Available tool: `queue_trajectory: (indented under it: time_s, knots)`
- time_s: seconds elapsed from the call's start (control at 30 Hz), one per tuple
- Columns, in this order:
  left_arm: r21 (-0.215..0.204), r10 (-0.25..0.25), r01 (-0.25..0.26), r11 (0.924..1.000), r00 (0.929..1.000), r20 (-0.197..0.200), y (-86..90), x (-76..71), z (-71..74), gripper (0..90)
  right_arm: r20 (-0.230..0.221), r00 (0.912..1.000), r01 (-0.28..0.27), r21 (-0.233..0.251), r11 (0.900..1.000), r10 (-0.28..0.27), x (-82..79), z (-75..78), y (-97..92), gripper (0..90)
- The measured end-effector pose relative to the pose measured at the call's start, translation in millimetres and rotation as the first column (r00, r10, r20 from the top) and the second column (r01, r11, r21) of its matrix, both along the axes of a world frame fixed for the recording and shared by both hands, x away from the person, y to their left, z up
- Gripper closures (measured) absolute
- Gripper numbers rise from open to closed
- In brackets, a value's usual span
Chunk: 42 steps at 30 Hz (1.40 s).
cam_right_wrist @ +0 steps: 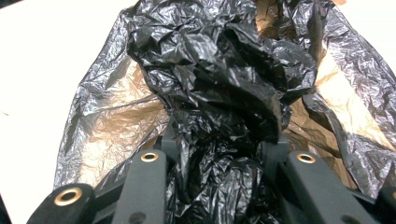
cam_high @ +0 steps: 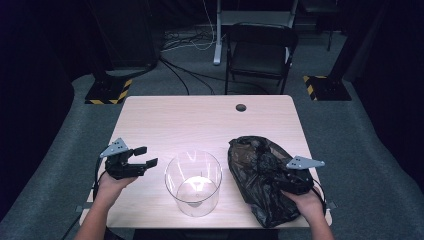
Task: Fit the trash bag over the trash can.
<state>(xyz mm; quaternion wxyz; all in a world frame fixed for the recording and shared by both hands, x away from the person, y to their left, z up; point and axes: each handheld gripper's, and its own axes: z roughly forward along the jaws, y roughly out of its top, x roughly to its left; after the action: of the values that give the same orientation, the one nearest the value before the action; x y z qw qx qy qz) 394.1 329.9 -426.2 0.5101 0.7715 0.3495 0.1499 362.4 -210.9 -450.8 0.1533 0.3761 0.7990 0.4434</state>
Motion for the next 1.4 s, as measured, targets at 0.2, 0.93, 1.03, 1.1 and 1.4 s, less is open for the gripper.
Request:
queue_trajectory:
  time_s: [0.2,0.93,1.03,1.1,1.4]
  knots:
    - [0.016,-0.016,0.016,0.9997,0.9999,0.002,-4.7,-2.3,1.9,28.3,0.012,0.9995,-0.030,0.005,0.9996,0.029,-3.9,17.4,-3.3,63.4]
    - [0.015,-0.004,0.003,0.9999,1.0000,0.009,-1.7,-6.1,6.6,27.7,0.059,0.9877,-0.149,0.070,0.9864,0.145,-15.4,61.1,-4.2,62.8]
    - [0.016,-0.003,0.003,0.9999,1.0000,0.008,-2.0,-5.9,6.5,27.7,0.062,0.9844,-0.169,0.081,0.9823,0.165,-15.5,65.9,-2.7,62.8]
    - [0.016,-0.003,0.003,0.9999,1.0000,0.008,-1.9,-5.9,6.4,27.7,0.066,0.9828,-0.178,0.083,0.9805,0.173,-15.4,67.4,-1.8,62.7]
    - [0.006,0.005,-0.005,1.0000,0.9999,0.012,1.6,-7.9,8.0,27.7,0.080,0.9643,-0.259,0.084,0.9623,0.252,-13.4,81.4,16.8,62.5]
